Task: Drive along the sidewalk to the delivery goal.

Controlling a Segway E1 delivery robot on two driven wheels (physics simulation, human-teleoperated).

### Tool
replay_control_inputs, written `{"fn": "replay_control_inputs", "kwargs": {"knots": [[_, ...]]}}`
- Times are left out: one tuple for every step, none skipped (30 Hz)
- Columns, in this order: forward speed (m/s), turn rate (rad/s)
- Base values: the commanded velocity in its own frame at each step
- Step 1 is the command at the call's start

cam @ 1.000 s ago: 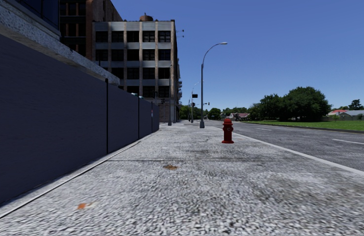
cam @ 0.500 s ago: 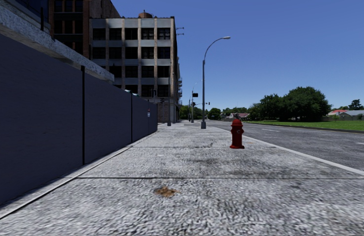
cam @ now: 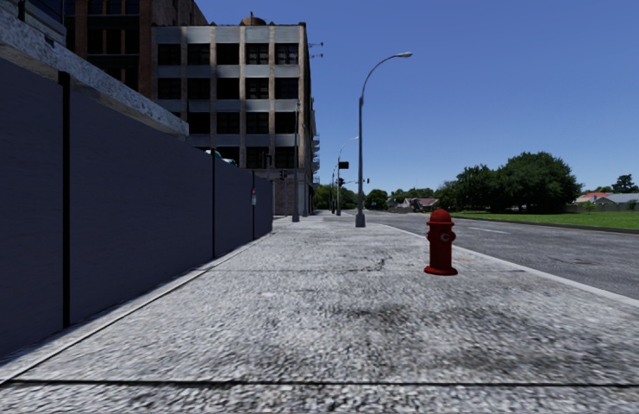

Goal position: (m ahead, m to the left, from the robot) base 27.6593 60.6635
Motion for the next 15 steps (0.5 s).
{"fn": "replay_control_inputs", "kwargs": {"knots": [[2.00, 0.00], [2.00, 0.00], [2.00, 0.00], [2.00, 0.00], [2.00, 0.00], [2.00, 0.00], [2.00, 0.00], [2.00, 0.00], [2.00, 0.00], [2.00, 0.00], [2.00, 0.00], [2.00, 0.00], [2.00, 0.00], [2.00, 0.00], [2.00, 0.00]]}}
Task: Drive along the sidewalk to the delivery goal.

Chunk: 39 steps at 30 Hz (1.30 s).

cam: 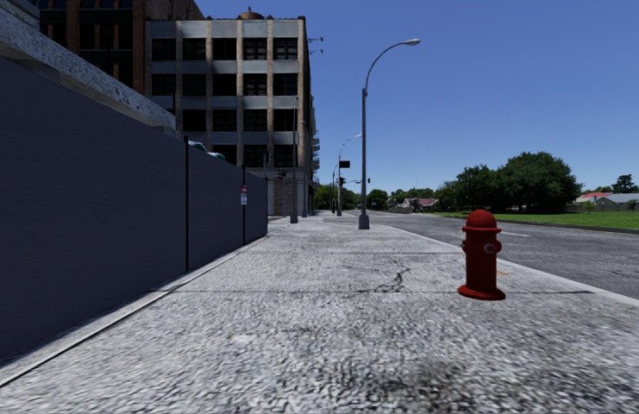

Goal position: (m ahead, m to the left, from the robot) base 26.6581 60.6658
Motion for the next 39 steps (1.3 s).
{"fn": "replay_control_inputs", "kwargs": {"knots": [[2.00, 0.00], [2.00, 0.00], [2.00, 0.00], [2.00, 0.00], [2.00, 0.00], [2.00, 0.00], [2.00, 0.00], [2.00, 0.00], [2.00, 0.00], [2.00, 0.00], [2.00, 0.00], [2.00, 0.00], [2.00, 0.00], [2.00, 0.00], [2.00, 0.00], [2.00, 0.00], [2.00, 0.00], [2.00, 0.00], [2.00, 0.00], [2.00, 0.00], [2.00, 0.00], [2.00, 0.00], [2.00, 0.00], [2.00, 0.00], [2.00, 0.00], [2.00, 0.00], [2.00, 0.00], [2.00, 0.00], [2.00, 0.00], [2.00, 0.00], [2.00, 0.00], [2.00, 0.00], [2.00, 0.00], [2.00, 0.00], [2.00, 0.00], [2.00, 0.00], [2.00, 0.00], [2.00, 0.00], [2.00, 0.00]]}}
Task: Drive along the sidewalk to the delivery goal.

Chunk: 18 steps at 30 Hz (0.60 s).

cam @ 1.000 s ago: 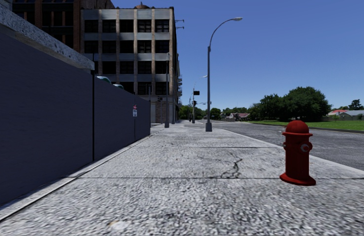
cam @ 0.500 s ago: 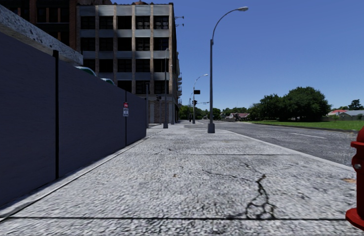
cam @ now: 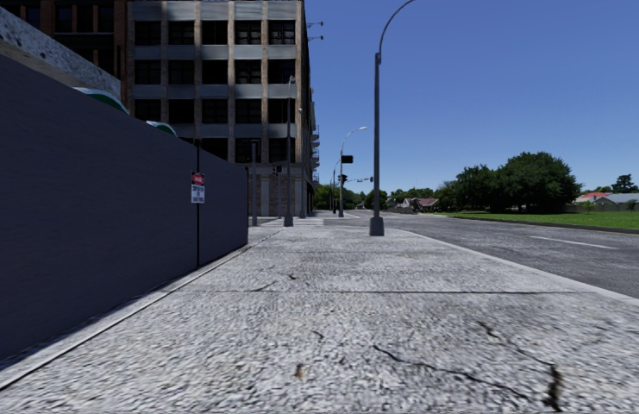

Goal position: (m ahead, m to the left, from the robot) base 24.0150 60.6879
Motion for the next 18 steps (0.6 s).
{"fn": "replay_control_inputs", "kwargs": {"knots": [[2.00, 0.00], [2.00, 0.00], [2.00, 0.00], [2.00, 0.00], [2.00, 0.00], [2.00, 0.00], [2.00, 0.00], [2.00, 0.00], [2.00, 0.00], [2.00, 0.00], [2.00, 0.00], [2.00, 0.00], [2.00, 0.00], [2.00, 0.00], [2.00, 0.00], [2.00, 0.00], [2.00, 0.00], [2.00, 0.00]]}}
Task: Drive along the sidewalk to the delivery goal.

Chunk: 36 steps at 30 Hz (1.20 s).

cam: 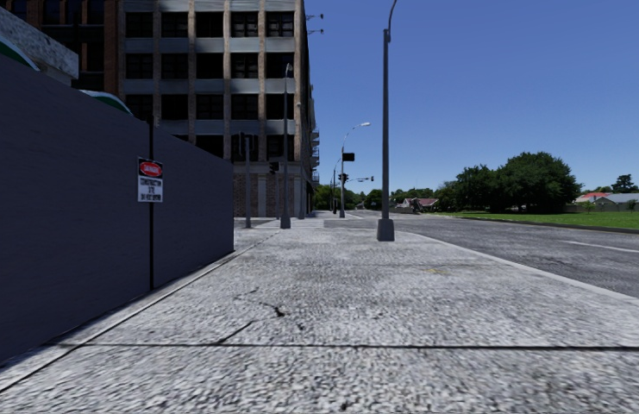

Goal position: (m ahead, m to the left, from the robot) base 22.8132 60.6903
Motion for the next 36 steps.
{"fn": "replay_control_inputs", "kwargs": {"knots": [[2.00, 0.00], [2.00, 0.00], [2.00, 0.00], [2.00, 0.00], [2.00, 0.00], [2.00, 0.00], [2.00, 0.00], [2.00, 0.00], [2.00, 0.00], [2.00, 0.00], [2.00, 0.00], [2.00, 0.00], [2.00, 0.00], [2.00, 0.00], [2.00, 0.00], [2.00, 0.00], [2.00, 0.00], [2.00, 0.00], [2.00, 0.00], [2.00, 0.00], [2.00, 0.00], [2.00, 0.00], [2.00, 0.00], [2.00, 0.00], [2.00, 0.00], [2.00, 0.00], [2.00, 0.00], [2.00, 0.00], [2.00, 0.00], [2.00, 0.00], [2.00, 0.00], [2.00, 0.00], [2.00, 0.00], [2.00, 0.00], [2.00, 0.00], [2.00, 0.00]]}}
